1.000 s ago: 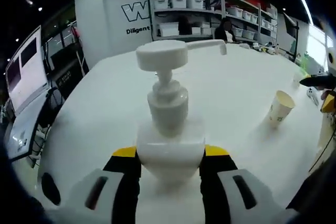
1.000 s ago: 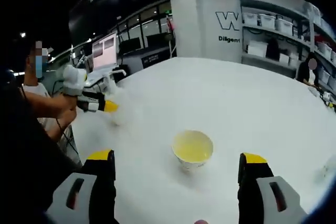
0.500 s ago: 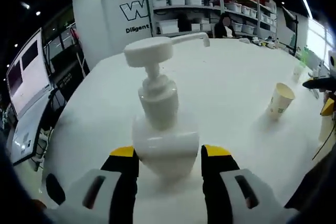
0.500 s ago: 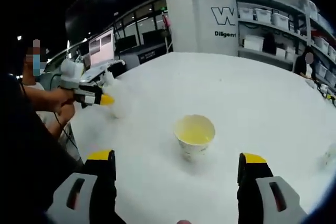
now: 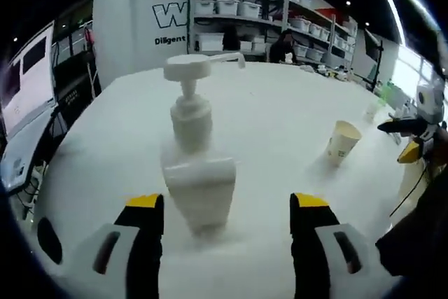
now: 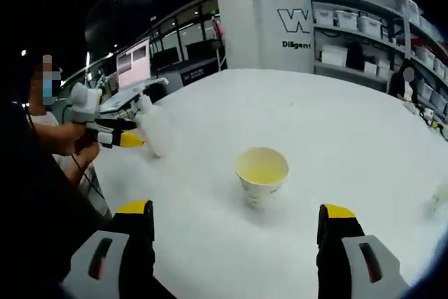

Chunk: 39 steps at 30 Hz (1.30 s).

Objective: Hold the bottle steady, press the pump all the way down and release, and repeat the specified number of times to dispense into the cup

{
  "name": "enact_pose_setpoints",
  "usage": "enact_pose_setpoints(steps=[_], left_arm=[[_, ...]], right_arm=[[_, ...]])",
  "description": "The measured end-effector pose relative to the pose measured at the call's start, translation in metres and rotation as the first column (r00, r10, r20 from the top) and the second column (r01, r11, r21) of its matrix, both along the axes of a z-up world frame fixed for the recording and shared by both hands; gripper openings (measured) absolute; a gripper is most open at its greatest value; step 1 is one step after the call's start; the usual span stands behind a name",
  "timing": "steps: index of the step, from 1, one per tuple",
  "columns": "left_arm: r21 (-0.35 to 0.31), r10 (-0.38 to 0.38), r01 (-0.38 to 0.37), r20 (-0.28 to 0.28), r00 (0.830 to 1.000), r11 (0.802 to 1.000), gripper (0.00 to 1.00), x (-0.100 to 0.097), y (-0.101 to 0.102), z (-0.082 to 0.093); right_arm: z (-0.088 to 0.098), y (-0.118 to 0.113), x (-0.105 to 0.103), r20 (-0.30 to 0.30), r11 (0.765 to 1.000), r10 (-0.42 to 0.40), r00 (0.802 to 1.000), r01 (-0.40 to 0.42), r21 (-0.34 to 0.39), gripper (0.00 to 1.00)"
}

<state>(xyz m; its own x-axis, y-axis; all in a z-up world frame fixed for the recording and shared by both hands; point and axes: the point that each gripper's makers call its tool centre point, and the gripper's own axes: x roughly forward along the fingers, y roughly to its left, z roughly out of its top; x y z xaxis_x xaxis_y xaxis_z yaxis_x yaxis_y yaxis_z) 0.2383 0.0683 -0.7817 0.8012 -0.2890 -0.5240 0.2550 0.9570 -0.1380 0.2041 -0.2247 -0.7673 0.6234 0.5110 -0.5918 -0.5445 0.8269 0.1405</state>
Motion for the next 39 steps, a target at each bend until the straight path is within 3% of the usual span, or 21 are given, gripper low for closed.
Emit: enact_pose_setpoints(steps=[1, 2, 4, 9, 11, 18, 26, 33, 39], left_arm=[[-0.011, 0.006, -0.007, -0.082, 0.997, 1.000, 0.95, -0.012, 0.002, -0.007], [-0.012, -0.001, 0.000, -0.101, 0.995, 1.000, 0.95, -0.016, 0.003, -0.009], [-0.073, -0.005, 0.001, -0.061, 0.998, 0.997, 0.98, -0.015, 0.000, -0.002], [-0.128, -0.019, 0.009, -0.075, 0.997, 0.992, 0.99, -0.028, 0.003, 0.004], [-0.125, -0.021, 0.008, -0.105, 0.994, 0.992, 0.99, -0.033, 0.004, 0.002], [-0.107, -0.032, 0.021, -0.100, 0.994, 0.994, 0.99, -0.045, 0.010, 0.004], [-0.093, -0.015, 0.007, -0.082, 0.997, 0.996, 0.95, -0.055, 0.017, 0.005], [-0.109, -0.014, 0.004, -0.095, 0.995, 0.994, 0.98, -0.058, 0.019, 0.008], [-0.117, -0.011, 0.001, -0.091, 0.996, 0.993, 0.98, -0.060, 0.021, 0.010]], right_arm=[[0.000, 0.000, -0.001, -0.003, 1.000, 0.000, 1.000, 0.000, -0.001, 0.98], [0.000, 0.000, -0.001, -0.003, 1.000, 0.000, 1.000, 0.000, -0.003, 0.98], [0.000, 0.000, -0.003, -0.002, 1.000, -0.003, 1.000, 0.003, -0.003, 0.98], [-0.001, 0.002, -0.010, -0.014, 1.000, -0.021, 1.000, 0.021, 0.018, 0.99], [-0.004, 0.003, -0.015, -0.022, 1.000, -0.019, 1.000, 0.019, 0.006, 0.99], [-0.007, -0.002, -0.023, -0.037, 0.999, -0.047, 0.998, 0.047, -0.011, 0.99], [-0.004, 0.000, -0.023, -0.055, 0.996, -0.078, 0.995, 0.080, 0.032, 0.99], [-0.011, 0.007, -0.026, -0.069, 0.999, -0.042, 0.997, 0.043, 0.010, 0.99], [-0.007, 0.007, -0.023, -0.065, 0.997, -0.065, 0.996, 0.067, 0.037, 0.99]])
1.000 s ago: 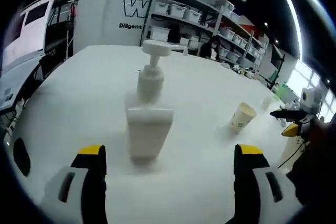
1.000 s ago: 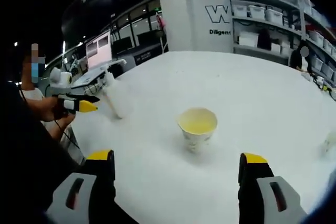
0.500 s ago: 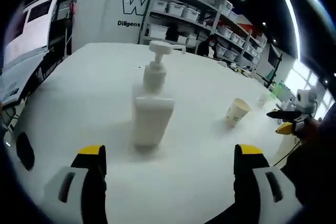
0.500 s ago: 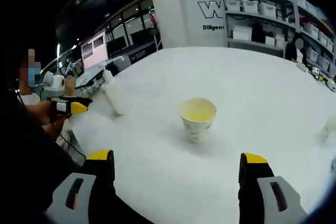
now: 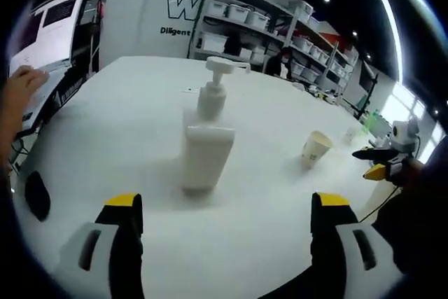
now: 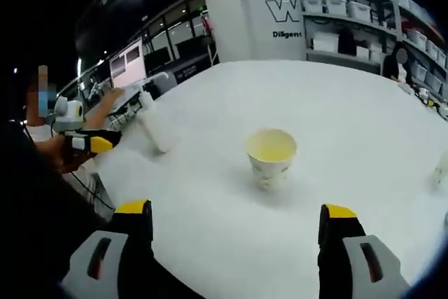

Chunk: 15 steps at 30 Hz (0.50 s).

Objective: Hold the bottle steady, press the pump all the way down and release, and repeat the specified number of times to dispense into the cup

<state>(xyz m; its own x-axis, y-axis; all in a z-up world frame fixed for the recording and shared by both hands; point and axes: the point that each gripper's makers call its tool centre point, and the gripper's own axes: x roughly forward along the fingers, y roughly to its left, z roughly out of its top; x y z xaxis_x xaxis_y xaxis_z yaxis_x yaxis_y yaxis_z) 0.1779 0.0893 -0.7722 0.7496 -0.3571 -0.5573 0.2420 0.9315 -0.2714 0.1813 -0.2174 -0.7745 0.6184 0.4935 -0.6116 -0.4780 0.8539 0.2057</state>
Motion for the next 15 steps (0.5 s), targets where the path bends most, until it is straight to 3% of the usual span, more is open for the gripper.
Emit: enact_pose_setpoints(steps=[15], left_arm=[[-0.003, -0.041, 0.041, 0.023, 0.999, 0.999, 0.97, -0.0051, -0.0005, -0.0058]], right_arm=[[0.0011, 0.0083, -0.0080, -0.008, 0.995, 0.005, 1.000, -0.006, -0.103, 0.99]])
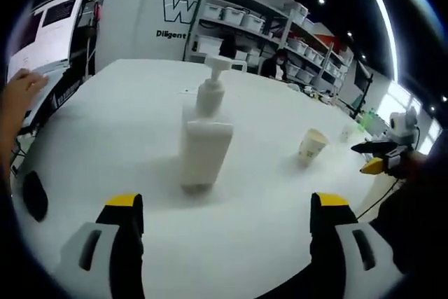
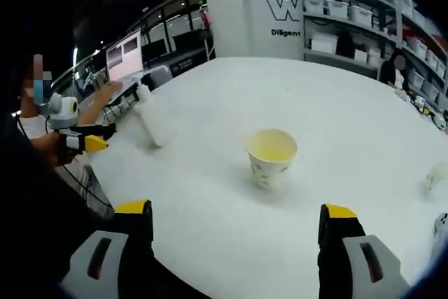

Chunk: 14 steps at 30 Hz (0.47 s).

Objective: Hold the bottle steady, press the pump all the way down and release, and repeat the specified number of times to dispense into the cup

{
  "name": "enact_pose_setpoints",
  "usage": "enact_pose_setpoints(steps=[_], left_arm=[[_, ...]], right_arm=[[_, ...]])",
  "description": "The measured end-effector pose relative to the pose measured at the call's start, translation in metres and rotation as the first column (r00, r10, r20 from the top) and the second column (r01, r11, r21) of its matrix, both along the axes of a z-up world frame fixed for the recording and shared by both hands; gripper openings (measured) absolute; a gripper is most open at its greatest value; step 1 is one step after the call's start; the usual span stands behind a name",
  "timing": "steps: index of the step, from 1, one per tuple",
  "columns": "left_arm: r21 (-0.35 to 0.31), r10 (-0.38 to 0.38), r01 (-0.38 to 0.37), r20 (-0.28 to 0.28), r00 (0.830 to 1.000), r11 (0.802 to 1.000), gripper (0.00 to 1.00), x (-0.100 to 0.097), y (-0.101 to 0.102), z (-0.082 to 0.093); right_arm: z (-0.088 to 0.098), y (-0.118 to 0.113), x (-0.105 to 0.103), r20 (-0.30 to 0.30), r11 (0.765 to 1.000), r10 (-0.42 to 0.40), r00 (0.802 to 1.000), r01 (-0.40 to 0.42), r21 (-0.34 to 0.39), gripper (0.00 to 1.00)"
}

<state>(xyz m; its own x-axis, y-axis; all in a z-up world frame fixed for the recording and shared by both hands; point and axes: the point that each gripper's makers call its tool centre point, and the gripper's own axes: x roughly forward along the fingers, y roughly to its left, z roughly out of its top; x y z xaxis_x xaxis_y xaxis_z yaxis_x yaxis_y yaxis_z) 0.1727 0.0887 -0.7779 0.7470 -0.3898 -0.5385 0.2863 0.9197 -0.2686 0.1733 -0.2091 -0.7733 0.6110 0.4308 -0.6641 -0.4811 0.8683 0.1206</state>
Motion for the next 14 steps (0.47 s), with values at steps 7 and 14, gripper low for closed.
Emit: enact_pose_setpoints(steps=[7, 14], left_arm=[[-0.006, -0.029, 0.029, 0.034, 0.999, 1.000, 0.97, 0.002, 0.003, 0.003], [0.001, -0.067, 0.067, 0.043, 0.997, 0.998, 0.97, 0.001, 0.013, -0.007]], right_arm=[[-0.005, -0.001, -0.010, -0.036, 0.998, -0.023, 0.999, 0.020, -0.063, 0.91], [-0.005, 0.004, -0.017, -0.039, 0.998, -0.034, 0.999, 0.031, -0.063, 0.99]])
